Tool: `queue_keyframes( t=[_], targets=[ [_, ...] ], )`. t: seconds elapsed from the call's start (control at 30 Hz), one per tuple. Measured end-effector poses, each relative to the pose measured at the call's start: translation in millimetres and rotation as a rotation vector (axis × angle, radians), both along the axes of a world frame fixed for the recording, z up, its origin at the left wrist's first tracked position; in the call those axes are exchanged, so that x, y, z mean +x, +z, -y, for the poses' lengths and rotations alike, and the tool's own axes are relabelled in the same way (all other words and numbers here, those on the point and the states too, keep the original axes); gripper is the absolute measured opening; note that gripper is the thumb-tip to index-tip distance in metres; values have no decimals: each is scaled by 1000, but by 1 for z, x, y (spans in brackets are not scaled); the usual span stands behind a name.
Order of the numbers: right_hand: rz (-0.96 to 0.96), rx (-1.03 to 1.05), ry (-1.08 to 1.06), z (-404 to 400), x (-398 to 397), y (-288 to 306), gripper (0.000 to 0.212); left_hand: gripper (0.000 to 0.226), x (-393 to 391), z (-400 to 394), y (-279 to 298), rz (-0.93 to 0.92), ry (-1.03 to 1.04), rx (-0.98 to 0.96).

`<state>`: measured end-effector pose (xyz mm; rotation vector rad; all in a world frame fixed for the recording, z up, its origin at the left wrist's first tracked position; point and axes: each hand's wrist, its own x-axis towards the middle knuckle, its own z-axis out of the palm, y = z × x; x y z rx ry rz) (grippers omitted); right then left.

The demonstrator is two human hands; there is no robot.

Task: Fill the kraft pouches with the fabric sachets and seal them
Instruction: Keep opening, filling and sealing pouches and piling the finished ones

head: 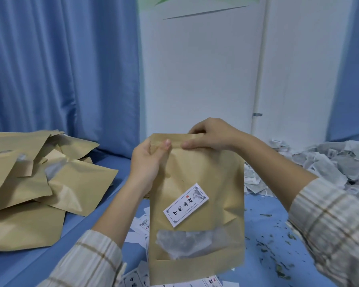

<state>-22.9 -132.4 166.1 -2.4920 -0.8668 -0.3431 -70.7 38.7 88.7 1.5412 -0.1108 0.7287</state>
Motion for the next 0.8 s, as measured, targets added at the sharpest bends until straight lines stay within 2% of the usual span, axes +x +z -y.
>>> queue_keyframes(
  t=[0.17, 0.33, 0.43, 0.53, 0.67, 0.8],
  targets=[
    [30, 61, 43, -1, 4, -4, 33, 48, 0, -5, -1, -10, -8, -56],
    [-51, -66, 26, -8, -3, 8, 27, 50, 2, -1, 0, 21, -22, -84],
    [-81, -66, 29, -11, -4, 13, 41, 40, 3, 2, 1, 30, -14, -99],
    [-92, -66, 20, -14, -6, 15, 47, 36, 2, 4, 3, 24, -29, -122],
    [3, -43, -4, -19, -6, 9, 47, 38, 1, 5, 3, 1, -3, -128],
    [58, 3, 5, -24, -8, 0, 36, 47, 1, 6, 4, 24, 59, -153]
  ],
)
